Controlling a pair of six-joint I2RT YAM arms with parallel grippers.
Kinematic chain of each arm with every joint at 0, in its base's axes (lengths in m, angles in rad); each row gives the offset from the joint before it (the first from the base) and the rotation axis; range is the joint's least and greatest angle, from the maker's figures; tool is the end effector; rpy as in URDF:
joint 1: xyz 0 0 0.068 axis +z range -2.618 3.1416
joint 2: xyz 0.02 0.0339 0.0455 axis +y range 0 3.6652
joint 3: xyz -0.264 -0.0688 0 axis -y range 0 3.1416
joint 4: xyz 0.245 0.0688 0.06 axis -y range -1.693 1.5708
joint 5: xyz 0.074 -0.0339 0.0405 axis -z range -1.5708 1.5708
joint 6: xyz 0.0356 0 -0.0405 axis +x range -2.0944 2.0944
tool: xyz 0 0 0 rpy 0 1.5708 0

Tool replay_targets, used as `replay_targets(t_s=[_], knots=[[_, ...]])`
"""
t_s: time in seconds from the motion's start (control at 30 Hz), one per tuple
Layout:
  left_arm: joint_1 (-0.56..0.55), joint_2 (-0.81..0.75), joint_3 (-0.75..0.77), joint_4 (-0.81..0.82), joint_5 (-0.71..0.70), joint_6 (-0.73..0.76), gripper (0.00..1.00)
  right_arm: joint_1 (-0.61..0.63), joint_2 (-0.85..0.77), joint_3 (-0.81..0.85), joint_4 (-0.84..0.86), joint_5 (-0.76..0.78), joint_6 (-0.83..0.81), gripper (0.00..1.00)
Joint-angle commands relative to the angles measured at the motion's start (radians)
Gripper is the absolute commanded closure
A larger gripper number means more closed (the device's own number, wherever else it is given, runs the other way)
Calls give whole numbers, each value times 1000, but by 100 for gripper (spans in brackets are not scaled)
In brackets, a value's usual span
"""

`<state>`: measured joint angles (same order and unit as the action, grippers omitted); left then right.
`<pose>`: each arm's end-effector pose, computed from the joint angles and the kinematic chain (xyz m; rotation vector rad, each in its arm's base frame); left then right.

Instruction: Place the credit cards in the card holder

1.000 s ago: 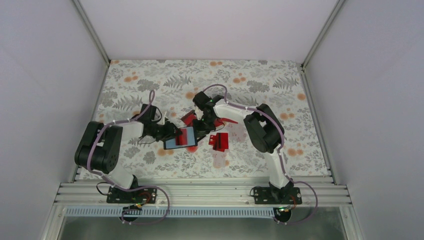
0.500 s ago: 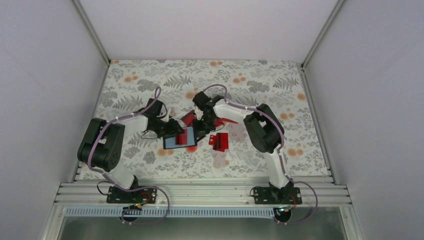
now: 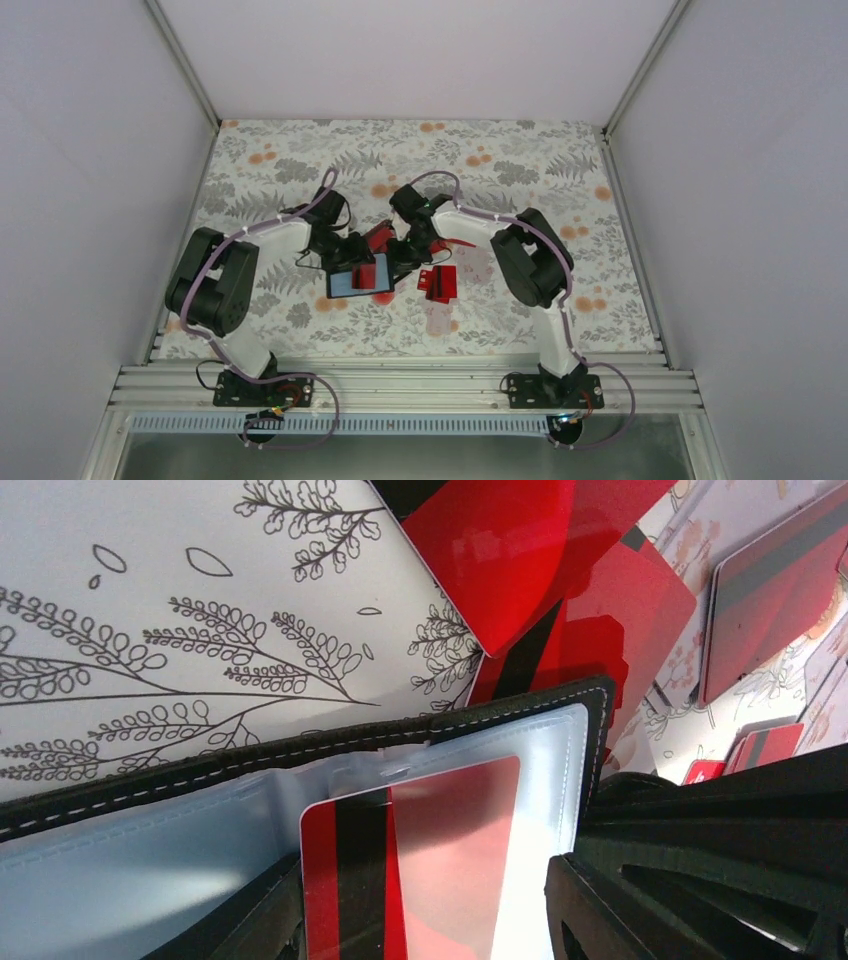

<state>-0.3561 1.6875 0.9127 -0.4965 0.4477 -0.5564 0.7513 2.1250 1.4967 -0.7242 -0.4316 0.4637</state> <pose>0.2749 -0.1187 0.1458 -0.1951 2.9606 -0.8032 0.2934 0.2945 0.1387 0.4989 -2.9448 -0.7242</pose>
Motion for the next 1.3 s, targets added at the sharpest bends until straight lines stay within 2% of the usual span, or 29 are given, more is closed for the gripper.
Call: replay_targets(t_s=[0.0, 0.5, 0.63, 0.93, 1.13, 1.27], knots=[[-10, 42, 0, -90, -82, -80, 41, -11, 13, -70, 63, -2, 40, 94], [-60, 74, 77, -205, -122, -291, 26, -47, -14, -105, 182, -83, 112, 93], [-78, 76, 88, -240, -136, -354, 22, -67, -12, -123, 209, -165, 111, 93], [-161, 157, 247, -355, -180, -459, 14, -67, -30, -159, 255, -251, 111, 94], [-203, 206, 325, -374, -216, -519, 15, -70, -68, -207, 282, -266, 123, 94], [-234, 262, 420, -393, -225, -534, 23, -75, -91, -240, 301, -276, 131, 94]])
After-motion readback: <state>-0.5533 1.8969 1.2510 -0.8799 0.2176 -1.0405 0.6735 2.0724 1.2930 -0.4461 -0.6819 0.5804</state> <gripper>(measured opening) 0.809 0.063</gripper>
